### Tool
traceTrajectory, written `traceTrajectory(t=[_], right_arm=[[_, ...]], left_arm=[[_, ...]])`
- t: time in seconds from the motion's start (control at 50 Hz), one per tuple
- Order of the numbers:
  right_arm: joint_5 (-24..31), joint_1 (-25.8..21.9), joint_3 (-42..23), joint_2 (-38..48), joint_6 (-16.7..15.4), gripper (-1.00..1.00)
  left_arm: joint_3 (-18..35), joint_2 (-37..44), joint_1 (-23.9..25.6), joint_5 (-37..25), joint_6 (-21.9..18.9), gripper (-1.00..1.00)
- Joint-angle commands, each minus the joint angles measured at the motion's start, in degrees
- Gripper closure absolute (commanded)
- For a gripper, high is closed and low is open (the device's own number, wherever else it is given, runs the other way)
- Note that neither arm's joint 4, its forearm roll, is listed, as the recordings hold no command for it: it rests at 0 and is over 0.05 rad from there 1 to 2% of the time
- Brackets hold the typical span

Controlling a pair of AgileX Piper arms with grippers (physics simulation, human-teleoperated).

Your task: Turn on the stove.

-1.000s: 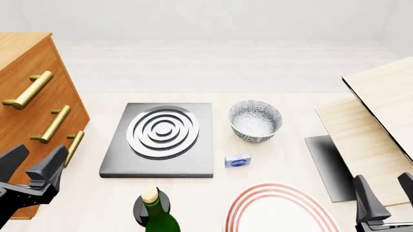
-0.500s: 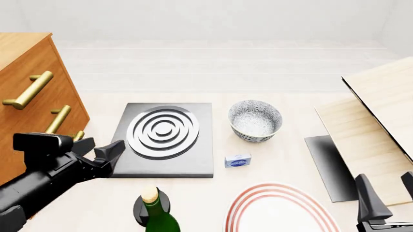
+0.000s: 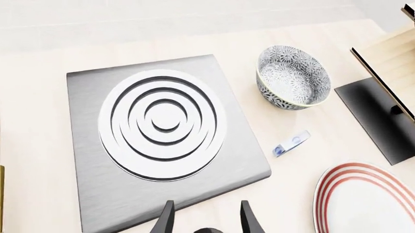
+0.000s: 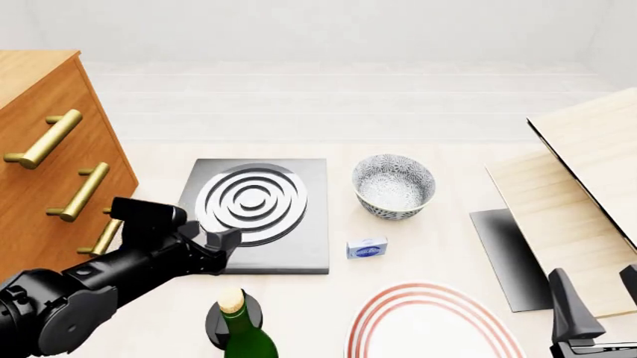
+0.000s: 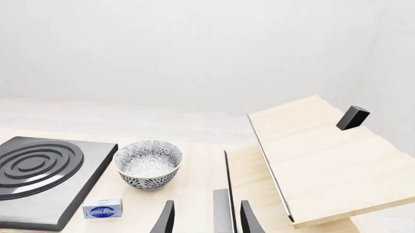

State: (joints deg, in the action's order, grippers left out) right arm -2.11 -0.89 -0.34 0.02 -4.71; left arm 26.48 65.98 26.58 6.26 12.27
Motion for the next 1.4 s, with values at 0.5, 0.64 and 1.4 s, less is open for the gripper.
traceTrajectory(t=[0.5, 0.64, 1.4], right_arm=[[0.6, -0.2, -0.1, 0.0, -0.4, -1.0], [0.5, -0.2, 0.0, 0.0, -0.2, -1.0], [0.8, -0.3, -0.1, 0.0, -0.8, -1.0]], left_arm=[[1.6, 13.0, 3.4, 2.2, -0.1, -1.0], [1.1, 16.3, 2.8, 4.4, -0.8, -1.0], [-3.6, 23.7, -0.3, 13.7, -2.3, -1.0]])
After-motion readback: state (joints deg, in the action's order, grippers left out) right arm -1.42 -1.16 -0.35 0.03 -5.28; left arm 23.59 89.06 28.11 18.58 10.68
